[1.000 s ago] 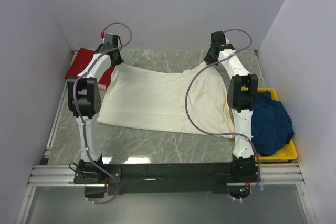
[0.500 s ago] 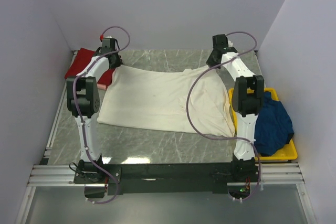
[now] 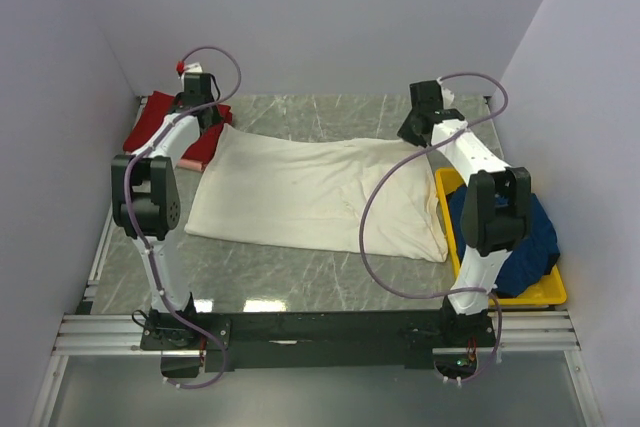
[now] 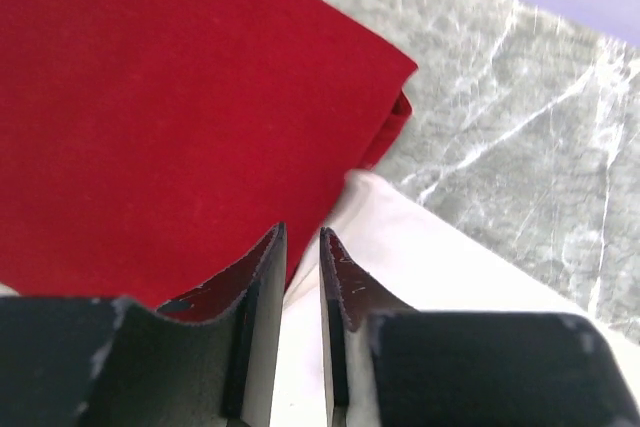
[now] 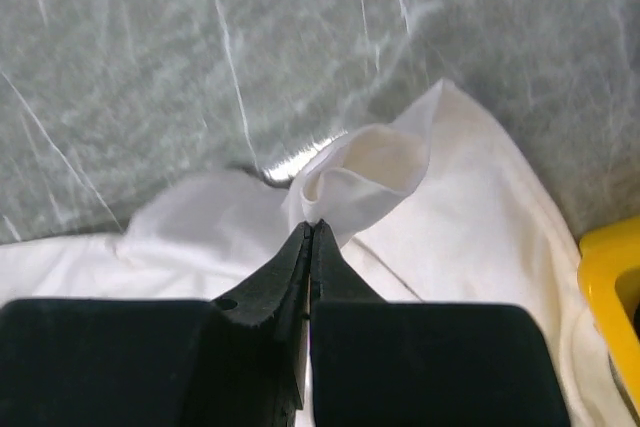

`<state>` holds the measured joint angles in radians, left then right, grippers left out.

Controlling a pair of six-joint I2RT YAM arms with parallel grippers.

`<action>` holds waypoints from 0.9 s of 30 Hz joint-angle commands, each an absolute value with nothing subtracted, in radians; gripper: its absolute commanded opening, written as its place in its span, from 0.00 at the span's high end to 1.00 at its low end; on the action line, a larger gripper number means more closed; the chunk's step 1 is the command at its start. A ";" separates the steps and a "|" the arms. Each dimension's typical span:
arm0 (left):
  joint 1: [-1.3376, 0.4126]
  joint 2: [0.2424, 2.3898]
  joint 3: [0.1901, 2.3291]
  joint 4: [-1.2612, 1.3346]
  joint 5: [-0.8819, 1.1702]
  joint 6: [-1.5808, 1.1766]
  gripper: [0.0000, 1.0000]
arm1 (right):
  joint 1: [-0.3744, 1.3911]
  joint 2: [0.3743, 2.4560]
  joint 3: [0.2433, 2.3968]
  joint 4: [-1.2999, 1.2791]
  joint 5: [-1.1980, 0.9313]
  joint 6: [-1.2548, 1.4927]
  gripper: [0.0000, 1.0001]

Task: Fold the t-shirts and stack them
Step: Fold the tshirt

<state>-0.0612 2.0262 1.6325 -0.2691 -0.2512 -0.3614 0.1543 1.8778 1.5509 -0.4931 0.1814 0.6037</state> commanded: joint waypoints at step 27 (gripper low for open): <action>-0.181 2.313 2.008 -0.451 -0.509 -0.387 0.59 | 0.201 1.761 1.402 -0.440 0.207 0.660 1.00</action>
<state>-0.1841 2.2791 1.9327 -0.4007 -0.4511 -0.4046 0.1986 1.7550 1.3533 -0.4572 0.1936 0.6609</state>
